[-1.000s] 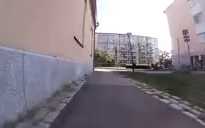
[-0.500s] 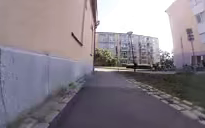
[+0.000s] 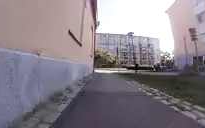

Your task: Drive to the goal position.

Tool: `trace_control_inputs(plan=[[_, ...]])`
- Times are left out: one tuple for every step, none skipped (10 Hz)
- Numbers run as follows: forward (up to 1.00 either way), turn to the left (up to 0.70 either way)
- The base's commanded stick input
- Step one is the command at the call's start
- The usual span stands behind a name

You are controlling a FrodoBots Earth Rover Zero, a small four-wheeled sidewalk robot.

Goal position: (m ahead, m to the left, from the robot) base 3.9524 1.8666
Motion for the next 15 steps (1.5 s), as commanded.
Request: trace_control_inputs(plan=[[0.60,0.00],[0.60,0.00],[0.60,0.00],[0.60,0.00],[0.60,0.00],[0.60,0.00],[0.60,0.00],[0.60,0.00],[0.60,0.00],[0.60,0.00],[0.60,0.00],[0.60,0.00],[0.60,-0.02],[0.60,-0.05],[0.60,-0.07]])
